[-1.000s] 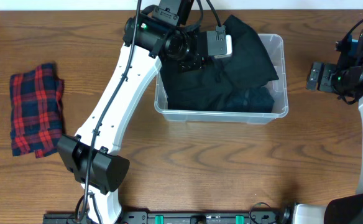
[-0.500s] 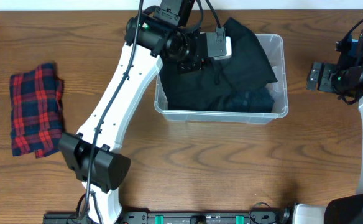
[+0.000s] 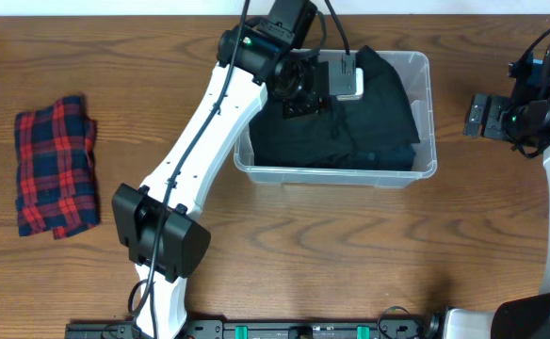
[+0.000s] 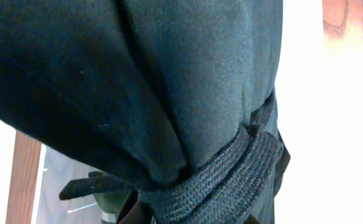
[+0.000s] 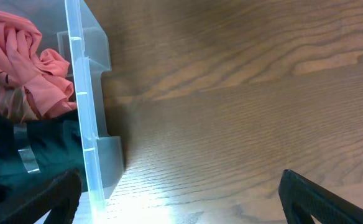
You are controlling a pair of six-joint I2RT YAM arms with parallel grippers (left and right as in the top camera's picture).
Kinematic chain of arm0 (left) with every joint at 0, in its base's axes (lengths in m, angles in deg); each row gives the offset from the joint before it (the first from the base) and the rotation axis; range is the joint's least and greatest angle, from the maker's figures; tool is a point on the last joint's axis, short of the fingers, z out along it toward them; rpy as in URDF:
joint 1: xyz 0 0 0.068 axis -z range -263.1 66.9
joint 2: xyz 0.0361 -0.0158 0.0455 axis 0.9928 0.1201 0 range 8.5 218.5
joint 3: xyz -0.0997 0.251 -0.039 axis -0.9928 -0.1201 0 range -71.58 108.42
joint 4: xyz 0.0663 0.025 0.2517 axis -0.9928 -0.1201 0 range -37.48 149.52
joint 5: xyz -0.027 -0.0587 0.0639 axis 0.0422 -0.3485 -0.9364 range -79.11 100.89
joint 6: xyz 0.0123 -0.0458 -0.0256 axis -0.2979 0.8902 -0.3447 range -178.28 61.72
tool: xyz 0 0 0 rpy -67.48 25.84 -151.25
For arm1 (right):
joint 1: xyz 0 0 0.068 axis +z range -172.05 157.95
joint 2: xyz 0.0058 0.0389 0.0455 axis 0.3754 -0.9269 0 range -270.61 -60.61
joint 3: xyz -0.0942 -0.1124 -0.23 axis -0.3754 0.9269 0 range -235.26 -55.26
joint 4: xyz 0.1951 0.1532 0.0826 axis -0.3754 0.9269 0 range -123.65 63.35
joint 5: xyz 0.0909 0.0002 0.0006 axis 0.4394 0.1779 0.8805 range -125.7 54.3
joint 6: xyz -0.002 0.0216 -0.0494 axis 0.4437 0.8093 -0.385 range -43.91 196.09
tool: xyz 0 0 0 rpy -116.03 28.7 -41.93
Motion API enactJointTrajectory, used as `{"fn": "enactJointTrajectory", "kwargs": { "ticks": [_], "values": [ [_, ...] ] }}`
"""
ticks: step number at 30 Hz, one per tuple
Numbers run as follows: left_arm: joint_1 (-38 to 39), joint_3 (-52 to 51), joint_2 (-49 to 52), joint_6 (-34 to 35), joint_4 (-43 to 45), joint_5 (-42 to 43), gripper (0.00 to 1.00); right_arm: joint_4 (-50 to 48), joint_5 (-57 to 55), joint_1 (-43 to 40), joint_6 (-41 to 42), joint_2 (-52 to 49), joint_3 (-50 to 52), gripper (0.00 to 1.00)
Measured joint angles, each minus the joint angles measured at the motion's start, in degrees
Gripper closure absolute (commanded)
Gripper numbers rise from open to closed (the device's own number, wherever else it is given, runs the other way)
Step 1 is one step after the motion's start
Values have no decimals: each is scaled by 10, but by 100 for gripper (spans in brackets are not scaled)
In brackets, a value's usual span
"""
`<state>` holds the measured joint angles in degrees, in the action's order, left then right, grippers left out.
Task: Pack container
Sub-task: 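Lower the black bag into the bin and open the left gripper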
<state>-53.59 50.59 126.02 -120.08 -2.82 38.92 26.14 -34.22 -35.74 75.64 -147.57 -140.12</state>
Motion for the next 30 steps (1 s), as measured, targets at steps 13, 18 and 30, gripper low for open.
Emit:
{"fn": "enactJointTrajectory", "kwargs": {
  "ticks": [13, 18, 30],
  "values": [
    [7, 0, 17, 0, 7, 0, 86, 0, 0, 0, 0, 0, 0, 1],
    [11, 2, 29, -2, 12, 2, 86, 0, 0, 0, 0, 0, 0, 1],
    [14, 10, 59, 0, 23, 12, 56, 0, 0, 0, 0, 0, 0, 1]
  ]
}}
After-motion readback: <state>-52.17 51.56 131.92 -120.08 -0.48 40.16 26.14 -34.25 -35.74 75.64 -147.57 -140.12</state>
